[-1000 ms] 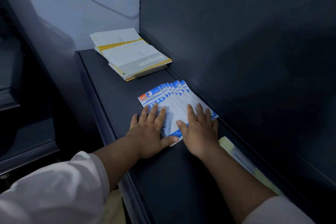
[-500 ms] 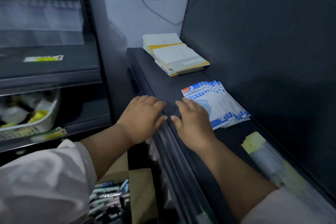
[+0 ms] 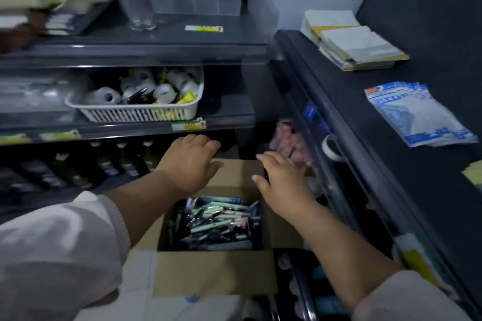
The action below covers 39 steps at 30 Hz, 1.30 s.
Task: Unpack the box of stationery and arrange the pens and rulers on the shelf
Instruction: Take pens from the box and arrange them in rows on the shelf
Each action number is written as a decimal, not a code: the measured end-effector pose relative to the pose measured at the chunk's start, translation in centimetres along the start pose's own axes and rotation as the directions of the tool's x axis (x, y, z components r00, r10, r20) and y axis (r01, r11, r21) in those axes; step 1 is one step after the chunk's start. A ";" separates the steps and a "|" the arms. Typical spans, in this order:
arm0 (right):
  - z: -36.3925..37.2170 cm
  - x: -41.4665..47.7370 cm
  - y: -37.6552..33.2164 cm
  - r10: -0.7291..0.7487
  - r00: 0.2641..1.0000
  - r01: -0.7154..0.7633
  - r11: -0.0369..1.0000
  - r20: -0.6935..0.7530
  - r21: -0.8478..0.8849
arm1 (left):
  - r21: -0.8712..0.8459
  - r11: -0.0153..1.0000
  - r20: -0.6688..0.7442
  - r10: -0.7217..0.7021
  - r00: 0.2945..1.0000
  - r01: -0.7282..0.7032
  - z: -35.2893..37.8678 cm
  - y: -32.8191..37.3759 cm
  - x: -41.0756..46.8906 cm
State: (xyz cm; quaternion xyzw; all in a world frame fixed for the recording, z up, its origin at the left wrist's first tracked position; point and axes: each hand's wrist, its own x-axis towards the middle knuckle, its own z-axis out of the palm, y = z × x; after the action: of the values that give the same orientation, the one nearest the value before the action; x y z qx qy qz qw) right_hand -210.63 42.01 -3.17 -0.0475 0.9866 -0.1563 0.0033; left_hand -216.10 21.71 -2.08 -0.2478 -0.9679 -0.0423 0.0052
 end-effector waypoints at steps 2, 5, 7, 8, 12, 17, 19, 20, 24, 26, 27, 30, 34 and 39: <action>2.2 -0.3 -0.7 0.008 0.999 -0.009 1.000 0.046 0.010 | -0.006 1.000 0.035 -0.016 0.999 0.017 1.6 -1.3 -1.4; 5.5 -0.4 -0.8 0.021 0.993 -0.023 1.000 0.116 0.019 | -0.023 0.999 0.092 -0.047 0.995 0.049 4.3 -2.5 -2.7; 7.8 -0.2 -0.4 0.018 0.987 -0.022 1.000 0.157 0.021 | -0.049 0.996 0.132 -0.064 0.989 0.071 6.4 -3.1 -3.2; 9.2 -0.1 -0.1 0.017 0.984 -0.021 1.000 0.179 0.018 | -0.065 0.994 0.147 -0.073 0.986 0.084 7.6 -3.3 -3.3; 14.7 0.8 2.0 0.048 0.963 -0.045 0.999 0.265 -0.019 | -0.119 0.982 0.248 -0.111 0.962 0.144 13.1 -3.7 -3.1; 21.4 2.8 5.1 0.070 0.937 -0.066 0.998 0.342 -0.021 | -0.160 0.970 0.336 -0.122 0.934 0.184 21.3 -4.0 -1.2; 23.7 3.7 6.2 0.066 0.934 -0.060 0.998 0.350 -0.028 | -0.167 0.971 0.348 -0.105 0.931 0.171 24.4 -4.0 -0.4; 24.9 4.1 6.8 0.061 0.931 -0.053 0.998 0.360 -0.033 | -0.173 0.971 0.356 -0.094 0.930 0.165 25.9 -4.0 0.1; 29.1 5.5 8.3 0.034 0.914 -0.016 0.999 0.403 -0.049 | -0.151 0.983 0.414 -0.033 0.910 0.105 30.7 -4.6 1.2; 30.8 6.2 9.0 0.026 0.904 -0.007 0.999 0.427 -0.046 | -0.104 0.992 0.440 -0.023 0.897 0.076 32.3 -5.1 1.5; 31.5 6.4 9.3 0.026 0.896 -0.003 0.999 0.444 -0.053 | -0.076 0.995 0.445 -0.025 0.895 0.066 32.9 -5.4 1.6; 32.8 7.3 9.9 0.027 0.886 0.014 0.996 0.462 -0.085 | 0.000 1.000 0.441 -0.026 0.897 0.029 34.5 -6.1 1.9; 33.7 8.2 10.3 0.043 0.868 0.016 0.993 0.494 -0.115 | 0.017 0.998 0.469 -0.057 0.881 0.056 35.8 -6.0 2.4; 33.8 8.7 10.4 0.085 0.875 -0.007 0.987 0.476 -0.163 | 0.022 0.997 0.454 -0.079 0.887 0.078 35.8 -5.7 2.9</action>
State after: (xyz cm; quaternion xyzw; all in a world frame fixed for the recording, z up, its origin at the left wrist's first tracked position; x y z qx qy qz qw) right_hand -219.58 40.61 -38.48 -0.0615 0.9647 -0.0615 0.2486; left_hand -220.97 21.13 -38.16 -0.2115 -0.9515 0.0181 -0.2227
